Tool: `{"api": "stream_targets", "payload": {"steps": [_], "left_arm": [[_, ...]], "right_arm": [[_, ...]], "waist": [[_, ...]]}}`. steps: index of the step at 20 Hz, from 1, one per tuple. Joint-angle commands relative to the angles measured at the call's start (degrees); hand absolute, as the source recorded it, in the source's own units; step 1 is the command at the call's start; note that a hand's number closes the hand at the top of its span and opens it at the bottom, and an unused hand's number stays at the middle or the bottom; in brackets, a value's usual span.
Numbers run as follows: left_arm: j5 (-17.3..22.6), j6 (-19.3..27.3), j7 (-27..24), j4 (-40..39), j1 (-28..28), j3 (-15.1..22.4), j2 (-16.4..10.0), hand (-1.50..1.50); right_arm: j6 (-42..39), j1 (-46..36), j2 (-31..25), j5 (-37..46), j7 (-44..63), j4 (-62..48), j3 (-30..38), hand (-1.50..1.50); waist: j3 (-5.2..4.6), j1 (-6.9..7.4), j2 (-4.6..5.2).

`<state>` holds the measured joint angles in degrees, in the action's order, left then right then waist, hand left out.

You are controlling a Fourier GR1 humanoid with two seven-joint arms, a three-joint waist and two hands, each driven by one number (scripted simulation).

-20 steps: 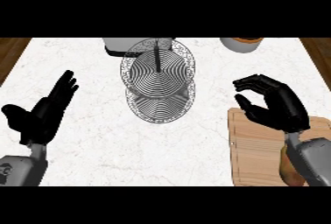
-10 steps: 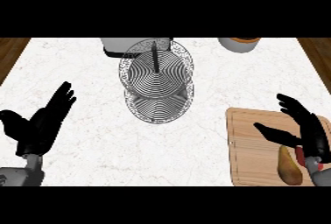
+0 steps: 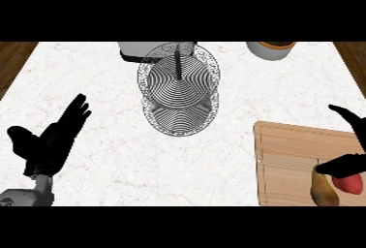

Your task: Pick the pear from the cutting board and place it in the tiered basket

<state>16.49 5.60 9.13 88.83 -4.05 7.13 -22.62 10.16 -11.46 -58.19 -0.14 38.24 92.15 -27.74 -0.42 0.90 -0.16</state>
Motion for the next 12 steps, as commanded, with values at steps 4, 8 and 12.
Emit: {"api": "stream_targets", "payload": {"steps": [4,8,12], "left_arm": [[0.41,-1.12,0.74,-0.58,-1.50,-0.84,-0.68,0.00],[-0.25,0.27,3.46,2.01,-1.24,-0.87,-0.02,0.00],[-1.82,0.81,1.06,0.03,-0.83,-0.71,2.46,0.00]], "right_arm": [[-23.81,-6.62,-4.96,-10.52,19.06,8.81,-5.72,-1.50],[-28.23,-13.63,0.87,-15.40,29.93,8.05,-4.62,-1.50],[-23.85,-13.48,6.52,-8.53,33.26,6.86,-8.18,-1.50]], "waist": [[0.11,0.98,0.34],[0.35,0.50,0.23],[0.37,-0.19,0.21]]}}
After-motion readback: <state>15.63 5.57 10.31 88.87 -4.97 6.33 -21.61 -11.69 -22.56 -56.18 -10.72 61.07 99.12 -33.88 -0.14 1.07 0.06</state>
